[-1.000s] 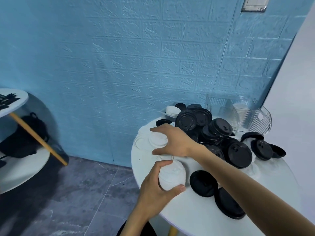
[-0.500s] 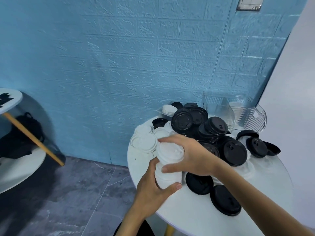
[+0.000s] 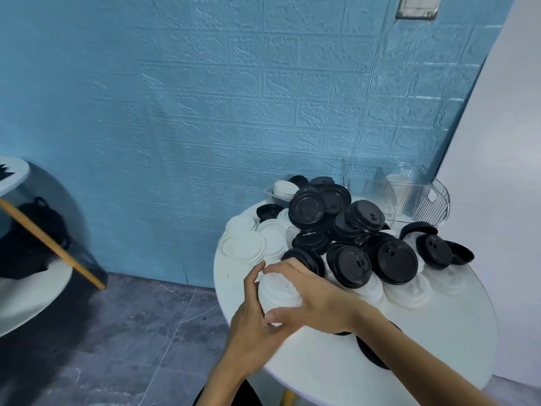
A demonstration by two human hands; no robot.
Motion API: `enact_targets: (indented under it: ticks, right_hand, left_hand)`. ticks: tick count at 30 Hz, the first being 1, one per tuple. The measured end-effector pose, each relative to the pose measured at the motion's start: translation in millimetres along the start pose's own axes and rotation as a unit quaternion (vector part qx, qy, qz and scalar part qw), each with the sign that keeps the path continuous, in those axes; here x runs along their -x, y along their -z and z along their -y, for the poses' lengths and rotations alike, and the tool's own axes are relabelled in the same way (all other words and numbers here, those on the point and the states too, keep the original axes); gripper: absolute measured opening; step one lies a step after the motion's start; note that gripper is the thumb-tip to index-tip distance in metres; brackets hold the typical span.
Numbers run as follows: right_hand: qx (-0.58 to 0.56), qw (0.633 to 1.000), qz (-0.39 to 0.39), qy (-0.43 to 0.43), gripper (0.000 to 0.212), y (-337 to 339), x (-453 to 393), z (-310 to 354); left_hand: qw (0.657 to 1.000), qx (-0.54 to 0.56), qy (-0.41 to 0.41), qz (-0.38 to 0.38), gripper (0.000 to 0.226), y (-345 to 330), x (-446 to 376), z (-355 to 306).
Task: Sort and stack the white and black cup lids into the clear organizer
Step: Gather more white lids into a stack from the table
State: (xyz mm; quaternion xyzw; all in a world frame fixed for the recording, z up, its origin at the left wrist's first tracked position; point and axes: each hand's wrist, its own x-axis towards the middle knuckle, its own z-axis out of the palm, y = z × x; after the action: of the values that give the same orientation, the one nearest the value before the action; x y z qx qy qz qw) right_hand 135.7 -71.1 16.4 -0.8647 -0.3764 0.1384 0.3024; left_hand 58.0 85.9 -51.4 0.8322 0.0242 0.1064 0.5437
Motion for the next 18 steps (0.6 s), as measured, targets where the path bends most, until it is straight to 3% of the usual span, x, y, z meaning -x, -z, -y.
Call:
enact_targets:
  ticks: [10,12,15,18]
  right_hand:
    - [0.06,0.998,0.012,0.012,0.067,-1,5,4]
    - [0.071,0.997,0.022,0.011,0.075,2,5,5]
    - [0.046,0.997,0.06,-0.013,0.108,13,2,6]
    - [-0.005,0.999,0.05,-0.011,0.102,33,-10,13]
  left_hand:
    - [1.0,-0.005,-0.022,-0.003,0.101,-3,0,6]
    - [0.999,-0.014,-0.031,-0.004,0.1,-3,0,8]
    - [1.0,-0.011,-0.026,-0.004,0.097,-6,-1,12]
    - [1.0,-0.003,-0.01,-0.012,0.093,-9,-1,13]
